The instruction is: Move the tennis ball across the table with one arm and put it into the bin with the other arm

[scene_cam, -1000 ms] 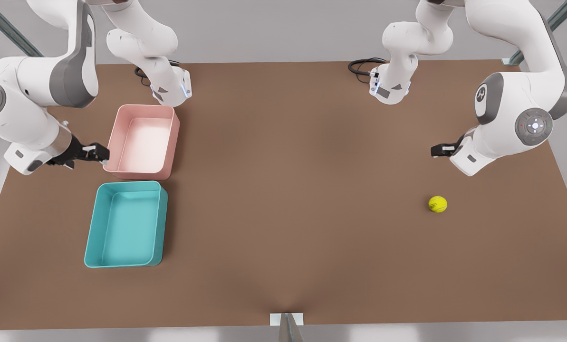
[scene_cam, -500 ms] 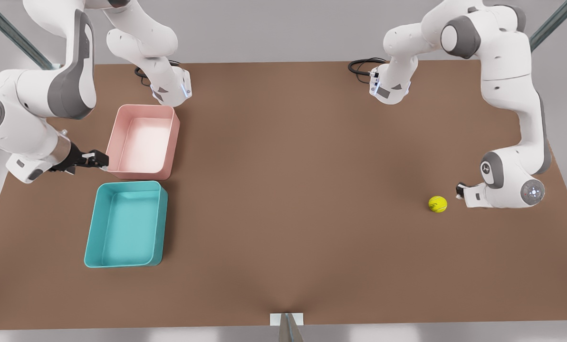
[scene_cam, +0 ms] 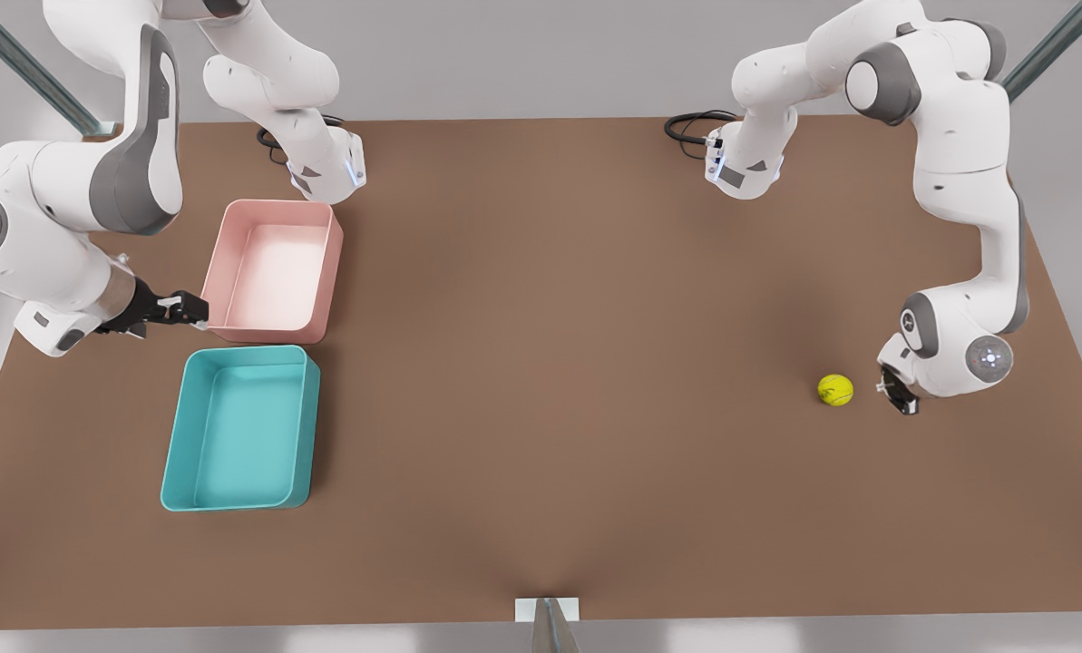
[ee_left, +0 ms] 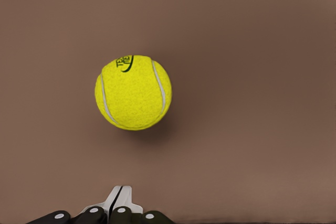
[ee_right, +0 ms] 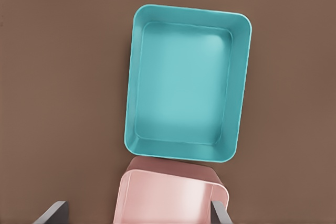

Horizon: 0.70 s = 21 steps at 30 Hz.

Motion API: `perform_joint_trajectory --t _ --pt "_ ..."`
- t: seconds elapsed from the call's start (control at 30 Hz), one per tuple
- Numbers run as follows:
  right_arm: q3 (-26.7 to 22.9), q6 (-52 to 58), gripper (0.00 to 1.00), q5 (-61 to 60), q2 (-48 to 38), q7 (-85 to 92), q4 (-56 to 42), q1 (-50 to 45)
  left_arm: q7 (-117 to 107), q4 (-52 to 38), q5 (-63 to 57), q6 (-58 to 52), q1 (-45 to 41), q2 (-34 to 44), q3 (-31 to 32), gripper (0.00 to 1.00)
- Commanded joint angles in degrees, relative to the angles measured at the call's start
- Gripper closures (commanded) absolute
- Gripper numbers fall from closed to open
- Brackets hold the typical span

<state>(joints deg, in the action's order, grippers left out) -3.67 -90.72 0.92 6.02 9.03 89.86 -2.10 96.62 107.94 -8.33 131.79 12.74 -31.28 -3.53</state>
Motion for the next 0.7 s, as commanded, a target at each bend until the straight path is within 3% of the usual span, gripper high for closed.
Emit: perform_joint_trajectory --t 0.0,0.33,0.43,0.5,0.6,0.63,0.67 --pt "-0.02 -0.34 0.0 -0.04 -0.05 1.16 0.05 -0.01 28.2 0.95 -0.99 1.19 -0.08 -0.1 -0.16 0.79" --pt "-0.02 -0.43 0.0 -0.04 0.48 1.16 -0.03 -0.01 14.57 1.66 -0.64 1.45 -1.31 -0.98 -0.08 0.79" --pt "-0.02 -0.43 0.0 -0.04 0.48 1.16 -0.03 -0.01 -8.44 1.48 -0.55 2.33 -7.98 -0.98 3.7 0.79" --pt "-0.02 -0.78 0.0 -0.04 0.57 1.16 -0.03 -0.01 -36.8 -0.79 -0.72 4.18 -13.17 -0.98 10.63 0.79" --pt "-0.02 -0.87 0.0 -0.13 0.83 1.16 -0.03 -0.01 -41.25 -2.56 -0.9 4.0 -12.12 -0.89 11.61 0.79" --pt "-0.02 -0.87 0.0 -0.04 0.83 1.25 -0.03 0.25 -41.25 -2.82 -0.99 2.34 -12.12 -0.8 11.61 0.79" --pt "-0.02 -0.87 0.0 -0.04 0.83 1.25 -0.03 0.25 -41.33 -10.17 -0.99 -11.58 -12.12 -0.8 11.26 0.79"
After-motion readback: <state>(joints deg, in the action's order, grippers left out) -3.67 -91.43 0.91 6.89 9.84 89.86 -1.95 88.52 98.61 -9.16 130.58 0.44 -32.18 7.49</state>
